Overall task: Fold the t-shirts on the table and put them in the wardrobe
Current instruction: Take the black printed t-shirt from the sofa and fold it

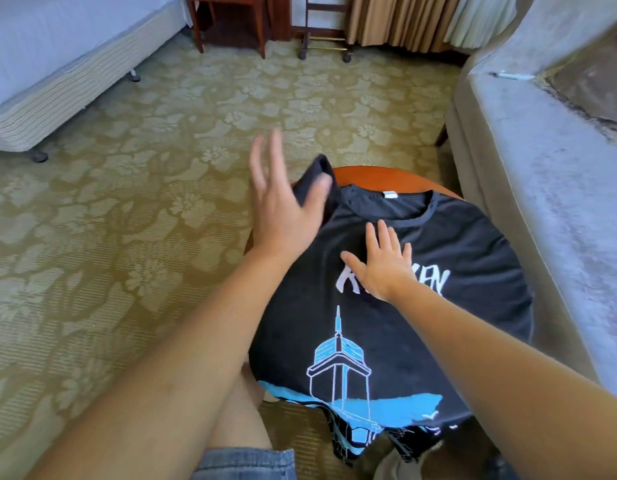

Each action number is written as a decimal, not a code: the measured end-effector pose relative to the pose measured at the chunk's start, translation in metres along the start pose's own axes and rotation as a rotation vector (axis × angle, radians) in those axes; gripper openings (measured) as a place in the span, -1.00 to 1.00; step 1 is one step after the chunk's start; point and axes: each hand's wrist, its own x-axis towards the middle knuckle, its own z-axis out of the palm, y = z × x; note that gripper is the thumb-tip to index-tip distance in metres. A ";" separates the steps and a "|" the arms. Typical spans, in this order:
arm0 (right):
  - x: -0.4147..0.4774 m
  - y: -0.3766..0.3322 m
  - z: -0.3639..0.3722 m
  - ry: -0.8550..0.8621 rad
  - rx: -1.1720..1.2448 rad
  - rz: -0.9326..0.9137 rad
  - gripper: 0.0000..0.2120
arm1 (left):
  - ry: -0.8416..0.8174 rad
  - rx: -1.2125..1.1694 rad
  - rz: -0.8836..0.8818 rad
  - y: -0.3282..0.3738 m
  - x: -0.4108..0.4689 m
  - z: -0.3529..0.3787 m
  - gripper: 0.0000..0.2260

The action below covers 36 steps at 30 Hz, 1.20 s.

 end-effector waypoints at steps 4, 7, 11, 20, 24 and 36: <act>-0.020 0.044 -0.009 0.086 -0.062 0.034 -0.27 | -0.407 0.399 -0.230 -0.029 -0.013 0.032 -0.44; -0.027 0.068 -0.004 0.005 -0.098 0.069 -0.28 | -0.770 0.632 -0.275 -0.049 -0.039 0.053 -0.42; -0.030 0.064 0.013 0.031 -0.096 0.058 -0.26 | -0.792 0.821 -0.222 -0.066 -0.049 0.061 -0.33; 0.001 0.021 0.012 -0.045 -0.056 -0.005 -0.23 | -0.719 0.893 -0.245 -0.095 -0.024 0.036 -0.25; -0.004 0.051 -0.003 0.101 0.169 0.054 -0.34 | -0.611 0.864 -0.171 -0.068 -0.027 0.057 -0.26; -0.083 0.214 -0.017 0.308 0.767 0.658 -0.35 | -0.880 0.773 -0.018 0.043 -0.077 0.205 -0.37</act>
